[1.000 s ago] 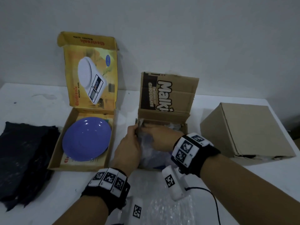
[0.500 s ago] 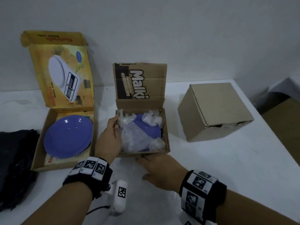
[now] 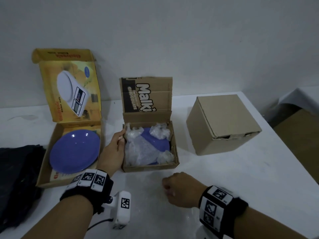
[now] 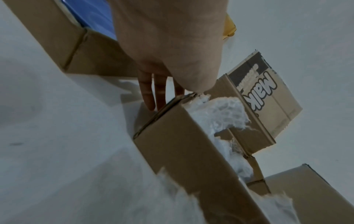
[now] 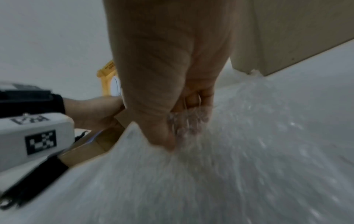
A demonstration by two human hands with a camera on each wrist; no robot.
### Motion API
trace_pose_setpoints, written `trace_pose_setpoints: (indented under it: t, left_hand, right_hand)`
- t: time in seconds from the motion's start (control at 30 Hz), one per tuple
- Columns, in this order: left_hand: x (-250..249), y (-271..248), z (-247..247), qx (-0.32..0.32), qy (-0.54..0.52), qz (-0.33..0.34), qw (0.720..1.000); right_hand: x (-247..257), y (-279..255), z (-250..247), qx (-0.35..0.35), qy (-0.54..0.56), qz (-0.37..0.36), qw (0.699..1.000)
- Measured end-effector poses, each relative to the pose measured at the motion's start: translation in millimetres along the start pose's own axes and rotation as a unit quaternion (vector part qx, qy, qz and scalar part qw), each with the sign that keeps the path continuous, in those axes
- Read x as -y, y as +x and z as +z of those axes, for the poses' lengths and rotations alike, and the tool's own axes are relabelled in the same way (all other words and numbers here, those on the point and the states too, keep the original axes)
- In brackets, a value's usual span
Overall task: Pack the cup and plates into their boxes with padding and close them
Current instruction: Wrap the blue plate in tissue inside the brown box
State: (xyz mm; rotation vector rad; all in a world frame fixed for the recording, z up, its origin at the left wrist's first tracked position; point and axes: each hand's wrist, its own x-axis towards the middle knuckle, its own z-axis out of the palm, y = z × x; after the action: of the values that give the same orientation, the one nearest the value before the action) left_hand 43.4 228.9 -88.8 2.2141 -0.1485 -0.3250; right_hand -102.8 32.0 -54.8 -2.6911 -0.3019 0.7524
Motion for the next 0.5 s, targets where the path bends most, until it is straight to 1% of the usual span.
trace_pose_setpoints:
  t: [0.03, 0.07, 0.1, 0.13, 0.17, 0.2, 0.23, 0.27, 0.3, 0.33, 0.37, 0.4, 0.47, 0.5]
  left_hand:
    - [0.2, 1.3, -0.9, 0.005, -0.010, -0.003, 1.000]
    - [1.4, 2.2, -3.1, 0.010, -0.034, -0.005, 0.999]
    - [2.7, 3.3, -5.9, 0.014, -0.063, 0.001, 0.998]
    - [4.7, 4.9, -7.7, 0.020, -0.080, 0.021, 0.996]
    - [6.3, 6.5, -9.0, 0.021, -0.080, 0.045, 0.996]
    - [8.1, 8.8, -9.8, 0.012, -0.076, 0.050, 0.996]
    - [9.0, 11.2, -9.5, 0.000, -0.094, 0.035, 0.995]
    - [9.4, 12.8, -8.1, -0.010, -0.119, 0.015, 0.993]
    - [10.0, 13.7, -5.6, -0.021, -0.133, 0.008, 0.991]
    - [10.1, 13.5, -3.2, -0.030, -0.131, 0.006, 0.991]
    - [10.0, 12.7, -0.1, -0.037, -0.119, 0.011, 0.992]
    - [9.3, 10.3, 1.6, -0.043, -0.104, 0.014, 0.993]
    - [6.3, 6.6, 4.3, -0.061, -0.076, 0.019, 0.995]
    - [3.5, 4.2, 4.1, -0.067, -0.066, 0.023, 0.995]
  right_hand:
    - [2.4, -3.7, -11.9, -0.001, 0.033, -0.018, 0.999]
    - [3.8, -6.6, -26.8, -0.010, 0.082, -0.021, 0.996]
    - [2.6, -7.9, -43.7, -0.032, 0.133, -0.020, 0.990]
    - [1.4, -8.0, -61.5, -0.072, 0.203, -0.015, 0.976]
    - [-1.3, -7.2, -77.8, -0.127, 0.287, -0.008, 0.949]
    - [-4.0, -5.6, -92.2, -0.196, 0.369, 0.005, 0.909]
    - [-8.0, -1.3, -102.6, -0.267, 0.432, 0.025, 0.861]
    - [-11.7, 5.0, -108.6, -0.328, 0.475, 0.049, 0.815]
    - [-13.3, 12.3, -110.5, -0.370, 0.498, 0.074, 0.781]
    - [-14.1, 20.9, -108.7, -0.389, 0.510, 0.089, 0.762]
    - [-13.4, 30.4, -104.4, -0.390, 0.506, 0.107, 0.762]
    - [-12.7, 39.2, -97.9, -0.379, 0.493, 0.129, 0.773]
    - [-10.6, 53.1, -84.7, -0.346, 0.451, 0.172, 0.804]
    - [-8.6, 58.2, -80.3, -0.345, 0.424, 0.182, 0.817]
